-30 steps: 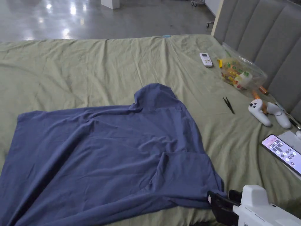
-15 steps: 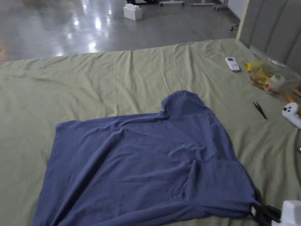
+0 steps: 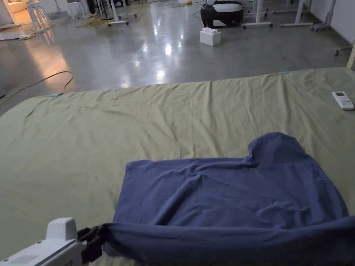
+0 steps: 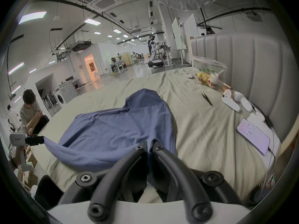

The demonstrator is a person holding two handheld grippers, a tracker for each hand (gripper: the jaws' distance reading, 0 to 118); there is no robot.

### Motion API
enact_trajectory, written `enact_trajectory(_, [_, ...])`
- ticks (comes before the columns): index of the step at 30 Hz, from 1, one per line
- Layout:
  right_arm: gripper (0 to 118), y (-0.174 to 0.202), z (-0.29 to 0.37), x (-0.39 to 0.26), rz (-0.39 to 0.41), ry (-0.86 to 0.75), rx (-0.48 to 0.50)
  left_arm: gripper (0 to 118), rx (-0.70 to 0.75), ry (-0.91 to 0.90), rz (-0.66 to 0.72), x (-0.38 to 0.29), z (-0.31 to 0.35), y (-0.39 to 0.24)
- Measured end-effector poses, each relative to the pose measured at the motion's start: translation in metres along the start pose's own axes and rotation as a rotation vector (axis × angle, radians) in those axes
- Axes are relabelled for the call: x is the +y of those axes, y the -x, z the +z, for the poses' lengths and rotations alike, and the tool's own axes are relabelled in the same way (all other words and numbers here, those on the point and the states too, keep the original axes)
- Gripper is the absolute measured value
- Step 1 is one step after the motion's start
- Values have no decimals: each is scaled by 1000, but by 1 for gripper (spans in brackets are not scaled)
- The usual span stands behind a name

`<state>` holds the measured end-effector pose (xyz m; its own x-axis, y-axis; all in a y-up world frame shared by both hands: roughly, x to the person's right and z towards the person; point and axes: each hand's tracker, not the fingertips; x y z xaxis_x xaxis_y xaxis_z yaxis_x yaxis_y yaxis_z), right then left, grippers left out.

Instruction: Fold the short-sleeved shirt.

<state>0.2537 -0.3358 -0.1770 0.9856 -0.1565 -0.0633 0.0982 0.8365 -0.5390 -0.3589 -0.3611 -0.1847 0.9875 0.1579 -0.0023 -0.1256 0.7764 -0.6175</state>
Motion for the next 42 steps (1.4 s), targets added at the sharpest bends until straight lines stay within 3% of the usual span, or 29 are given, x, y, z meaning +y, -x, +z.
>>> enact_trajectory(6, [5, -11, -112, 45, 74, 138, -17, 9, 30, 114, 25, 45, -86, -5])
enact_trajectory(12, [6, -22, -182, 34, 75, 265, -53, 11, 43, 237, 34, 44, -158, 10])
enact_trajectory(13, [14, -24, -187, 30, 77, 275, -68, 26, 44, 239, 47, 44, -162, 13])
enact_trajectory(15, [48, -26, -182, 22, 71, 257, -80, 71, 30, 237, 106, 45, -159, 18])
enact_trajectory(16, [57, -27, -175, 23, 70, 228, -69, 83, 12, 204, 126, 47, -150, 16])
enact_trajectory(22, [56, -13, -86, 56, 77, -13, -7, 82, -11, -101, -43, 82, -42, -9])
enact_trajectory(26, [63, 5, -7, 69, 88, -194, 16, 82, -40, -271, -162, 99, 48, -42])
enact_trajectory(30, [63, 36, 81, 64, 121, -415, 25, 82, 24, -466, -259, 90, 143, -83])
enact_trajectory(33, [63, 75, 142, 55, 136, -451, 3, 81, 76, -597, -305, 62, 195, -98])
enact_trajectory(36, [63, 100, 180, 38, 215, -525, -20, 80, 173, -687, -358, 32, 233, -118])
enact_trajectory(38, [60, 109, 191, 24, 193, -483, 16, 68, 199, -706, -375, 19, 247, -126])
enact_trajectory(39, [55, 110, 191, 18, 209, -485, 18, 55, 196, -699, -374, 14, 253, -128])
enact_trajectory(41, [37, 121, 198, 7, 214, -482, 20, 22, 197, -691, -379, 10, 260, -132])
enact_trajectory(42, [24, 127, 203, 3, 228, -496, 5, 17, 190, -680, -371, 6, 264, -131])
